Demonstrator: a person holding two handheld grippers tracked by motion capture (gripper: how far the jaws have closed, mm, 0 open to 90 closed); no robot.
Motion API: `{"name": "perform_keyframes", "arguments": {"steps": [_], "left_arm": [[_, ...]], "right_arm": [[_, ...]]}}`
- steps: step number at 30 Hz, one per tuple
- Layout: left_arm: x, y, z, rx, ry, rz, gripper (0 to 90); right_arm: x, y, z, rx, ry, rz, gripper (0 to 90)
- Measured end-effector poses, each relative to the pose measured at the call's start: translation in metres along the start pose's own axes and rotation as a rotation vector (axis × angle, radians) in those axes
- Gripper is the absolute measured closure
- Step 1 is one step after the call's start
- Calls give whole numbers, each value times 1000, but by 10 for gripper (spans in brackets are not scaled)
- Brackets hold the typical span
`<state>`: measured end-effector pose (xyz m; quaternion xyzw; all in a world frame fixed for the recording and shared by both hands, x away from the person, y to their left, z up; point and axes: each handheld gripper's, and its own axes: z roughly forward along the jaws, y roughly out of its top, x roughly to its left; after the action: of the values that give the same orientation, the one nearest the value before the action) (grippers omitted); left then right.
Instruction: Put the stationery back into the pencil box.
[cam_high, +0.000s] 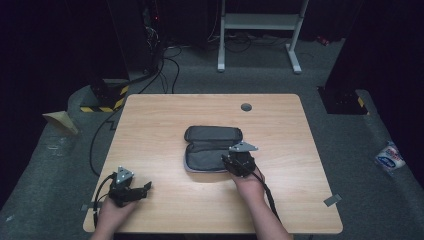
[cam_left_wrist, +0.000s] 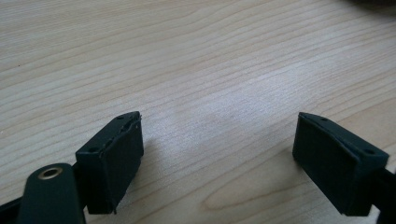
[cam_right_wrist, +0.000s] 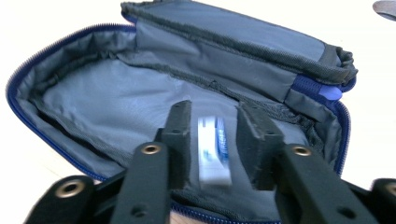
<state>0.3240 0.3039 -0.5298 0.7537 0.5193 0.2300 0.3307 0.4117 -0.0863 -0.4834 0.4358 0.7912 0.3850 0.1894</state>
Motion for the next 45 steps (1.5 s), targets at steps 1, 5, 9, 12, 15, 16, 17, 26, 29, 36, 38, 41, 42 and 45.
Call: {"name": "perform_keyframes", "arguments": {"steps": [1,5,9,12,15,16,17,26,29,36,38,41,42,45], "left_arm": [[0,0,0,1,-2,0,166],[0,0,0,2,-2,-1,165],[0,0,0,2,-2,0,165],[0,0,0,2,-1,-2,165],[0,0,0,2,0,2,165],[0,0,0,2,2,5,165],[0,0,0,2,1,0,165],[0,0,0,-1,-1,-2,165],[0,0,0,-1,0,-3,165],[0,0,0,-2,4,-1,166],[-1,0,0,-1,5,-2,166],[0,0,0,-1,6,1,166],[0,0,0,-1,6,1,166],[0,0,0,0,6,1,166]], "right_arm": [[0,1,-1,-7,0,3,647],[2,5,-4,-22,-10,-3,647],[2,5,-6,-22,-13,-7,638],[1,6,-6,-28,-5,17,593],[2,6,-7,-32,-5,13,567],[2,7,-7,-33,-2,16,553],[2,7,-9,-40,-3,15,516],[-4,8,-21,-117,-11,16,355],[-4,7,-25,-131,-7,20,322],[-9,5,-36,-155,-4,25,187],[-11,4,-38,-147,0,33,155],[-14,3,-40,-137,-4,28,136],[-15,2,-41,-134,-10,27,127],[-18,0,-42,-125,-12,30,100]]}}
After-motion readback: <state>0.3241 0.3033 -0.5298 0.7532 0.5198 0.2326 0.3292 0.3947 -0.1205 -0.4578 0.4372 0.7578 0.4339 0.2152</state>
